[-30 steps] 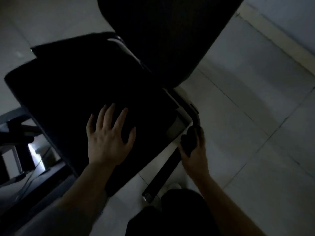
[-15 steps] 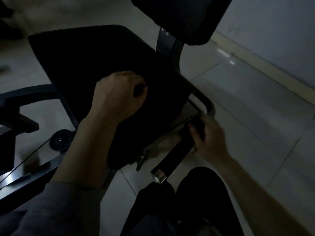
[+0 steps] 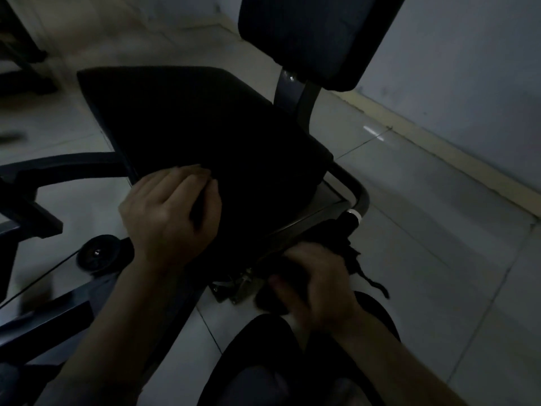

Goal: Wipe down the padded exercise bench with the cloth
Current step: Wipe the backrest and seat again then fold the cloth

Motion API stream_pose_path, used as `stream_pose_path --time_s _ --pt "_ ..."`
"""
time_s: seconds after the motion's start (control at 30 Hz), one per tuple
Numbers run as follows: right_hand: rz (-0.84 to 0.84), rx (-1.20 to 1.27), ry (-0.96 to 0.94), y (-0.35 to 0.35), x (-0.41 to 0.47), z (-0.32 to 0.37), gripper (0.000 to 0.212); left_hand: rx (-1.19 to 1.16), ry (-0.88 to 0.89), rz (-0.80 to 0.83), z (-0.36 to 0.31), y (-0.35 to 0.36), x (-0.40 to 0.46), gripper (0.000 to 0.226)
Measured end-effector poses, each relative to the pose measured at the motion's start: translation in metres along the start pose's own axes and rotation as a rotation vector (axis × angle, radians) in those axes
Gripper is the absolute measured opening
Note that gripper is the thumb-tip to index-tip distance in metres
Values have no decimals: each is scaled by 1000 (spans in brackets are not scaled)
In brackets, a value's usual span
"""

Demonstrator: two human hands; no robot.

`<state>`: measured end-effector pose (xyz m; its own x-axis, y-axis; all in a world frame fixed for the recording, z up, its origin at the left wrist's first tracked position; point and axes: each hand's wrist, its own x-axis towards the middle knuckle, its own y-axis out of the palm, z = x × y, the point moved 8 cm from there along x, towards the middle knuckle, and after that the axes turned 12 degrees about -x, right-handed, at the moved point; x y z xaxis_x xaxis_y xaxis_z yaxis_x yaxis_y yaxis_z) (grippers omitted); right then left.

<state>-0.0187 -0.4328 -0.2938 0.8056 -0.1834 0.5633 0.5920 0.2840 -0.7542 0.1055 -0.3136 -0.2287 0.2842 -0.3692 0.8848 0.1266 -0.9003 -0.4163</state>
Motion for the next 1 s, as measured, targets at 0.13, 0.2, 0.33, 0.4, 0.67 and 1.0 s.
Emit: stream_pose_path --time_s 0.13,0.2,0.33,0.4,0.67,1.0 --pt "-121 39 527 -32 22 -86 64 -267 -271 -36 20 -7 2 23" --pt "-300 -62 722 -56 35 -115 62 -435 -418 -64 38 -10 -1 19" --pt "22 -98 822 -20 56 -105 56 -435 -469 -33 47 -6 -4 24" --pt "200 -42 667 2 49 -64 54 -455 -460 -34 46 -6 -5 27" --pt "561 -72 -70 36 35 63 54 -535 -484 71 51 -7 -5 27" --pt "440 -121 123 15 36 -14 61 -474 -447 81 49 -5 -6 28"
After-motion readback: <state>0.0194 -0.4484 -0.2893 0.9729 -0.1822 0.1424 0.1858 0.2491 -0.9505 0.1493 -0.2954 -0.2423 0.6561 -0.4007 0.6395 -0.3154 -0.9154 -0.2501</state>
